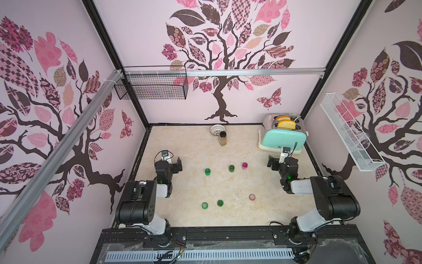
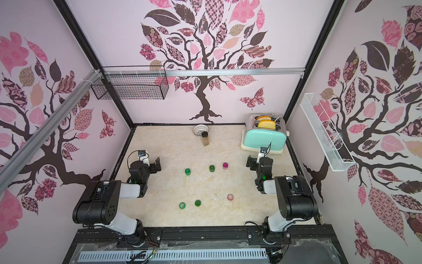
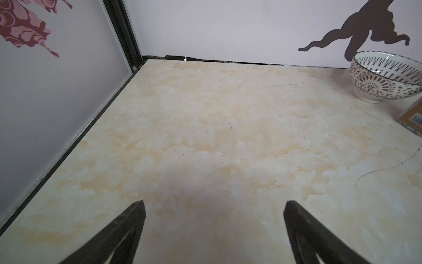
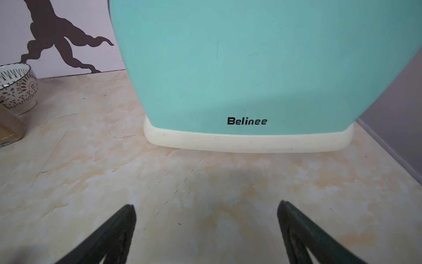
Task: Close the paint jar lid
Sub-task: Pick up the paint jar from the center of the board.
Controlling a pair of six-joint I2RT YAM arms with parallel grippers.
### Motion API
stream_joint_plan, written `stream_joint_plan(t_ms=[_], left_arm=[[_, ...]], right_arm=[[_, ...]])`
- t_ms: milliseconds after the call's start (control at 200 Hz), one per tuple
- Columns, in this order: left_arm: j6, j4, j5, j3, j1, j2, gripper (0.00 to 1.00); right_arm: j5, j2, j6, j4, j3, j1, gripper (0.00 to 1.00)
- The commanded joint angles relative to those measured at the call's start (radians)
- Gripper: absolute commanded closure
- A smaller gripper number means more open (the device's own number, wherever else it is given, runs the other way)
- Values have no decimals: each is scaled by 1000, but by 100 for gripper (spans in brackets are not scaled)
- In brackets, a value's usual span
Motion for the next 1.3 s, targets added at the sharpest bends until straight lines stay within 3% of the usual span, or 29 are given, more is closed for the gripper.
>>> stream_joint_plan(t_ms=[0, 1090, 1180, 1220, 1295], left_arm=[[-8, 16, -4, 17, 1, 4, 2], [-3, 24, 20, 16, 2, -4, 2], [23, -180, 53, 85, 2, -95, 2], [6, -260, 16, 112, 1, -144, 2], [0, -338, -6, 132, 1, -234, 2]], right_arm=[[-1, -12, -5, 10, 14, 0, 1], [0, -20, -7, 32, -2, -1, 2], [31, -62, -6, 140, -57, 4, 5], [48, -135, -1, 40, -38, 6, 5], [87, -261, 38, -315, 91, 5, 4]])
